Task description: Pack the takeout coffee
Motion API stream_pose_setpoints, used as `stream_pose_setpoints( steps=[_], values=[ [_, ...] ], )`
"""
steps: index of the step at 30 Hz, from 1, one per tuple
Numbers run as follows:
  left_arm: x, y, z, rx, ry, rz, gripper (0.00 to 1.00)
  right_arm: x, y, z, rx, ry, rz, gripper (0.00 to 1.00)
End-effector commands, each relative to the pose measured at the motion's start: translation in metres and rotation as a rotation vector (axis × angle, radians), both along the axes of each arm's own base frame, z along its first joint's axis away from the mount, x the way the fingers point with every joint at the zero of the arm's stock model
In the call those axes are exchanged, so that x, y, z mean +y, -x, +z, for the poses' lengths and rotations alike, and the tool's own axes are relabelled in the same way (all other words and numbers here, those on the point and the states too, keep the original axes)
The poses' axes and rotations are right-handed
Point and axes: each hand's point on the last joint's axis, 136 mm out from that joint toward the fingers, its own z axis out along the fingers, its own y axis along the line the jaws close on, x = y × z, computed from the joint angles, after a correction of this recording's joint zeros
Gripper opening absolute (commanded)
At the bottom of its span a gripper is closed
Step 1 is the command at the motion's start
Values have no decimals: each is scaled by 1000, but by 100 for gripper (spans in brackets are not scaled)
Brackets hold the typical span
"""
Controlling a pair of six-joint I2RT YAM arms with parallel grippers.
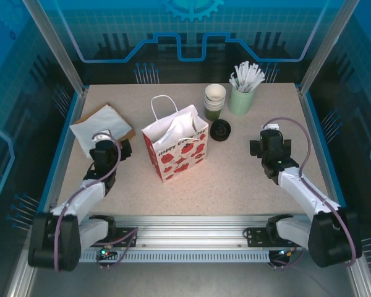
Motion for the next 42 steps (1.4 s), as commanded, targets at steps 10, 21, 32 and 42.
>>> stream_pose_setpoints(
  steps=[10,21,32,42],
  values=[
    [-33,-44,1,-166,-60,-245,99,13,-37,-18,-219,-118,145,100],
    [-36,-57,-21,-133,-55,-272,99,21,-51,-35,-320,-169,201,100],
    [-36,-58,-20,-137,-57,-271,99,26,-55,-39,-270,-158,211,100],
    [-36,-58,-20,-136,-57,-271,99,28,-56,-38,-269,-142,215,100]
  ],
)
